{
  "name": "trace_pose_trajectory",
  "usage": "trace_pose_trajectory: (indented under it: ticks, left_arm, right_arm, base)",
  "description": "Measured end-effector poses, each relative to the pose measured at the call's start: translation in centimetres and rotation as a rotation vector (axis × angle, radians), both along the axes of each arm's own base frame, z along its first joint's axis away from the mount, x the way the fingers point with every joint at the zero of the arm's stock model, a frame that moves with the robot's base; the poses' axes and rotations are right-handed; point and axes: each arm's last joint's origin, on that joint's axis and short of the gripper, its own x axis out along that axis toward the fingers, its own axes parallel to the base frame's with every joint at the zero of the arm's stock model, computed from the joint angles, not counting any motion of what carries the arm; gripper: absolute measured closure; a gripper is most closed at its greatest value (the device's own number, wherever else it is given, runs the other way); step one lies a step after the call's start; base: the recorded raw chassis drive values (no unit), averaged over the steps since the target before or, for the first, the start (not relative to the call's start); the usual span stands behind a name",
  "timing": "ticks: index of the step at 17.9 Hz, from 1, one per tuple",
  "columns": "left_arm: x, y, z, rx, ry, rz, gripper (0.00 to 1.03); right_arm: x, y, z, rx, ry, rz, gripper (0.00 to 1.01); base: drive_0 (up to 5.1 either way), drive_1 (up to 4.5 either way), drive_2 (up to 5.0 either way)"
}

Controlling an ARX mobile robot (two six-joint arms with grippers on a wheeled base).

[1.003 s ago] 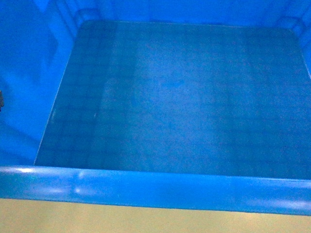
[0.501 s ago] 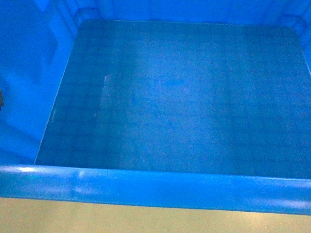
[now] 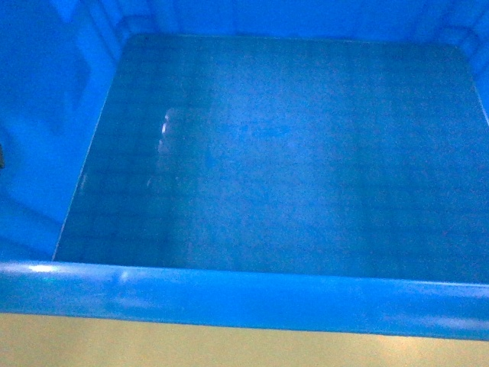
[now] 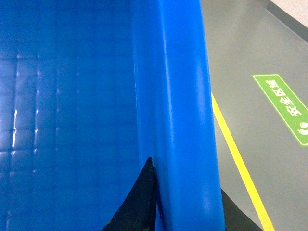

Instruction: Place box next to blue box on left shelf

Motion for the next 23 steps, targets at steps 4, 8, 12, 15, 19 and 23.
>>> trace_pose_trajectory:
  ticks: [4, 8, 12, 15, 19, 23]
  left_arm:
    - [0.01, -0.01, 0.03, -0.002, -0.003, 0.0, 0.9]
    - [0.01, -0.01, 0.03, -0.002, -0.003, 0.0, 0.9]
    - [0.0, 0.0, 0.02, -0.001, -0.002, 0.001, 0.9]
    - [0.01, 0.0, 0.02, -0.002, -0.002, 0.001, 0.9]
    - [0.0, 0.0, 0.02, -0.001, -0.002, 0.002, 0.9]
    - [0.0, 0.0, 0.01, -0.001, -0.001, 0.001, 0.9]
  right_arm:
    - [0.01, 0.01, 0.0, 0.002, -0.001, 0.0, 0.86]
    - [0.02, 0.01, 0.0, 0.001, -0.001, 0.0, 0.86]
    - [0.0, 0.0, 0.0, 0.0, 0.0, 0.0, 0.86]
    - [0.0, 0.0, 0.01, 0.0, -0.001, 0.0, 0.86]
    - [0.0, 0.0, 0.0, 0.0, 0.0, 0.0, 0.86]
    - [0.0, 0.0, 0.0, -0.001, 0.0, 0.0, 0.85]
  base:
    - [0.0, 4.16, -4.2]
    - [0.0, 4.24, -4.2]
    - [0.0, 4.19, -4.2]
    - [0.0, 4.21, -4.2]
    - [0.0, 4.23, -4.2]
    - [0.0, 4.21, -4.2]
